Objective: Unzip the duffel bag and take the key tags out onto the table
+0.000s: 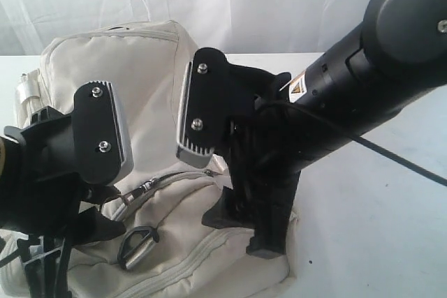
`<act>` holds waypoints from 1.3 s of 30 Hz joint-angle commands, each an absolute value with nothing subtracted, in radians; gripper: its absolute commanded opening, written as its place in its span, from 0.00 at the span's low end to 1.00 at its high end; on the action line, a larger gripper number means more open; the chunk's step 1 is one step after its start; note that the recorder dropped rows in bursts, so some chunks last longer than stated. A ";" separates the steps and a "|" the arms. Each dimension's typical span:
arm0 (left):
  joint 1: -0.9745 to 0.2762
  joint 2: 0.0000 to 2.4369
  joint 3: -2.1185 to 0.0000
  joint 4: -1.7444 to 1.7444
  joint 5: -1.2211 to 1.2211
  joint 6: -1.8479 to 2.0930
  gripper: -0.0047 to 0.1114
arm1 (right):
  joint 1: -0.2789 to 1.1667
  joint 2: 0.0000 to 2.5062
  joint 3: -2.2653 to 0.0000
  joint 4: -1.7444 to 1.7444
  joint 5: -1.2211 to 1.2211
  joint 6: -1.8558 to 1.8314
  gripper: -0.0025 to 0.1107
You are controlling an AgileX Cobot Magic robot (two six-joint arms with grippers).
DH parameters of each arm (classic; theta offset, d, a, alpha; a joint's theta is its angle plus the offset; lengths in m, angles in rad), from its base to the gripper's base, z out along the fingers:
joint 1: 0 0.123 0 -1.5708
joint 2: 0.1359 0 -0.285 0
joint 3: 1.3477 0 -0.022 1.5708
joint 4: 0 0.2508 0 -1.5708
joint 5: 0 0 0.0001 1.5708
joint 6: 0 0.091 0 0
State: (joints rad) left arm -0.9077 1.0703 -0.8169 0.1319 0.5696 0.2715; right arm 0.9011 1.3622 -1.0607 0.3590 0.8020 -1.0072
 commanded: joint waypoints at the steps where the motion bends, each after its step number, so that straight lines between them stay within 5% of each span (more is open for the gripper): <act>1: -0.912 1.058 -0.817 0.129 0.604 0.264 0.08 | 0.933 1.360 -1.056 0.369 0.803 -1.198 0.66; 10: -0.912 1.058 -0.817 0.129 0.604 0.266 0.08 | 0.970 1.395 -1.056 0.344 0.596 -1.071 0.66; 20: -0.912 1.058 -0.817 0.129 0.604 0.266 0.08 | 0.970 1.470 -1.056 0.335 0.712 -0.974 0.64; 23: -0.912 1.058 -0.817 0.129 0.604 0.266 0.08 | 0.970 1.475 -1.056 0.333 0.696 -0.952 0.52; 30: -0.912 1.058 -0.817 0.129 0.625 0.262 0.08 | 0.970 1.475 -1.056 0.304 0.686 -0.921 0.05; 39: -0.912 1.018 -0.817 0.120 0.715 0.262 0.08 | 0.970 1.475 -1.056 0.097 0.673 -0.615 0.02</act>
State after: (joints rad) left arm -0.9077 1.0418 -0.8169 0.1319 0.6475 0.2715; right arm 0.9716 1.4735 -1.0607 0.1768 0.6815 -0.6792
